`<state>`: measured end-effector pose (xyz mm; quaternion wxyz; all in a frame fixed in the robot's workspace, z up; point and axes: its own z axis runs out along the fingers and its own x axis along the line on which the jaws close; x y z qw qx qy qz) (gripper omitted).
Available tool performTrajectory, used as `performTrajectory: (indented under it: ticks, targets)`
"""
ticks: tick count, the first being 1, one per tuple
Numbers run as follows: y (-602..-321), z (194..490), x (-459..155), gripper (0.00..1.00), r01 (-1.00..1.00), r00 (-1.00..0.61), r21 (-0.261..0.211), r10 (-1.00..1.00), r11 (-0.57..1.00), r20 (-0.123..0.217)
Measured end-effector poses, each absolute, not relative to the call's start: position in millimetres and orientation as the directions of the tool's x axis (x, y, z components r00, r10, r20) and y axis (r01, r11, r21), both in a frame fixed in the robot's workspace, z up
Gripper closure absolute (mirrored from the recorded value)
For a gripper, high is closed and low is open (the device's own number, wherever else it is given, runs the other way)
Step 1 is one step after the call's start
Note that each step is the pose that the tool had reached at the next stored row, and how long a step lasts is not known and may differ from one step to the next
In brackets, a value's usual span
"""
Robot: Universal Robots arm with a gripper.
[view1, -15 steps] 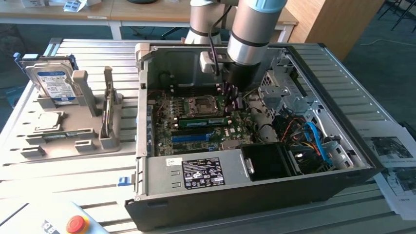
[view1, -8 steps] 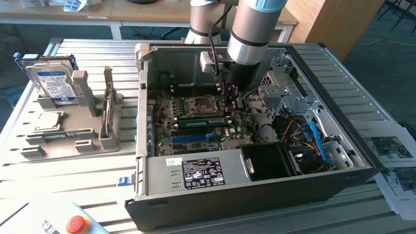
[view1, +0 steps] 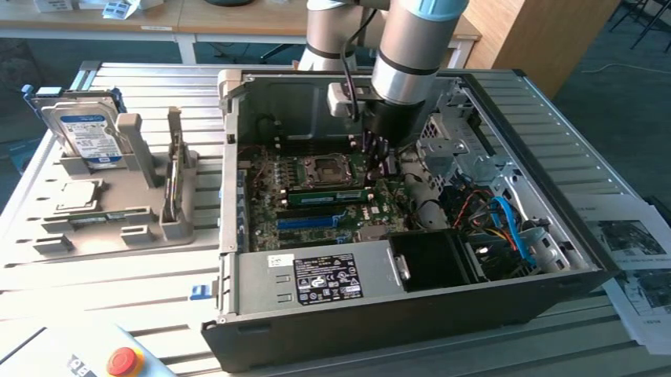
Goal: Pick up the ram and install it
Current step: 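Press down the ram until it locks into place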
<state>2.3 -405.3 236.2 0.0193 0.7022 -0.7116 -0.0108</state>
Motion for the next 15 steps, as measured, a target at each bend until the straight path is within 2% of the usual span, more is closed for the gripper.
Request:
performTrajectory:
  ticks: [15]
  targets:
    - [-405.2, 228.5, 2.4, 0.90, -0.999, -0.013, 0.042, -1.000, 0.013, 0.012]
